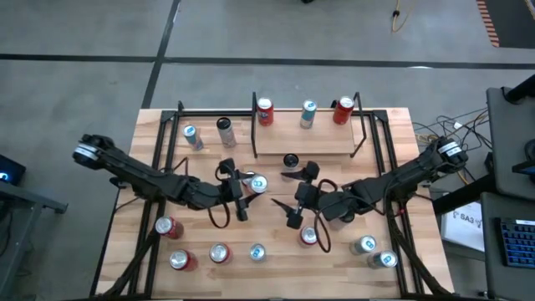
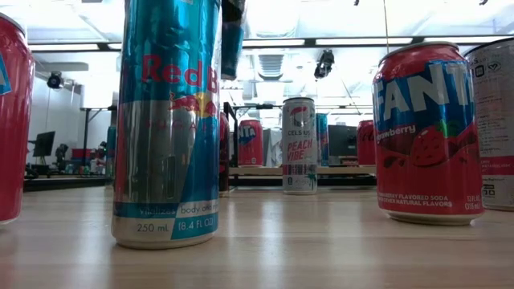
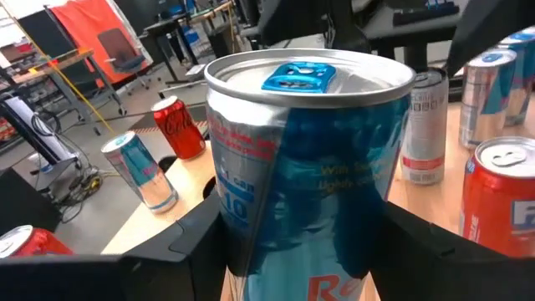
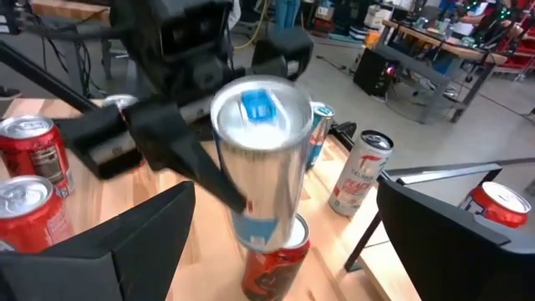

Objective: Place canned beverage on shelf
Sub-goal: Put the blue soda can on the shelf

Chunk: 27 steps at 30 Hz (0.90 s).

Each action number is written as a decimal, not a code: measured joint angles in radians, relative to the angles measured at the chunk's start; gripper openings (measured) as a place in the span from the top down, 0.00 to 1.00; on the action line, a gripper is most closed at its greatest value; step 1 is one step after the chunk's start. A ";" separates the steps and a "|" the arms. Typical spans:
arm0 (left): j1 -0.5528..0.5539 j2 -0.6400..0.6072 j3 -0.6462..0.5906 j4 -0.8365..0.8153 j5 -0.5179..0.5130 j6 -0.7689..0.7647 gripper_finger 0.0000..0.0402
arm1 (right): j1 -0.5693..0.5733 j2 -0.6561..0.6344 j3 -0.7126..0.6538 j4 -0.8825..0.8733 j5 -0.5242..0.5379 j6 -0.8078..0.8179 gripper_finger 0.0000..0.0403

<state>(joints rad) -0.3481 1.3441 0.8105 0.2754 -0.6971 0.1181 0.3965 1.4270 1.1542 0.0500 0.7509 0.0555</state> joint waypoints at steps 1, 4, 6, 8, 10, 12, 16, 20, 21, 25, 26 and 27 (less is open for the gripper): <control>0.000 0.008 0.001 0.009 0.000 -0.001 0.49 | -0.002 0.003 0.000 0.010 0.000 -0.002 0.10; 0.000 0.034 0.008 0.038 0.003 0.000 0.49 | -0.003 0.023 0.000 0.054 -0.021 -0.017 0.10; 0.000 0.053 0.012 0.053 0.007 0.004 0.49 | -0.005 0.044 0.000 0.095 -0.025 -0.032 0.10; 0.000 0.064 0.012 0.062 0.007 0.006 0.49 | -0.005 0.063 0.000 0.136 -0.025 -0.059 0.10; 0.000 0.070 0.012 0.079 0.008 0.007 0.49 | -0.006 0.074 0.000 0.175 -0.026 -0.087 0.10; 0.000 0.071 0.013 0.085 0.008 0.007 0.49 | -0.009 0.081 0.000 0.197 -0.025 -0.101 0.10; 0.000 0.071 0.013 0.086 0.007 0.007 0.49 | -0.017 0.082 0.000 0.197 -0.025 -0.106 0.10; 0.000 0.071 0.013 0.113 0.008 0.008 0.49 | -0.030 0.082 0.000 0.210 -0.027 -0.108 0.10; 0.000 0.072 0.013 0.135 0.010 0.009 0.49 | -0.036 0.086 0.000 0.211 -0.027 -0.108 0.10; 0.001 0.078 0.014 0.208 0.089 0.021 0.49 | -0.062 0.101 0.000 0.221 -0.040 -0.097 0.10; 0.001 0.082 0.014 0.220 0.102 0.022 0.49 | -0.067 0.104 0.000 0.224 -0.047 -0.095 0.10; 0.001 0.085 0.014 0.223 0.110 0.022 0.49 | -0.072 0.105 0.001 0.226 -0.061 -0.092 0.10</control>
<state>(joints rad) -0.3470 1.4289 0.8242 0.4982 -0.5873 0.1403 0.3245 1.5318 1.1548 0.2762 0.6895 -0.0361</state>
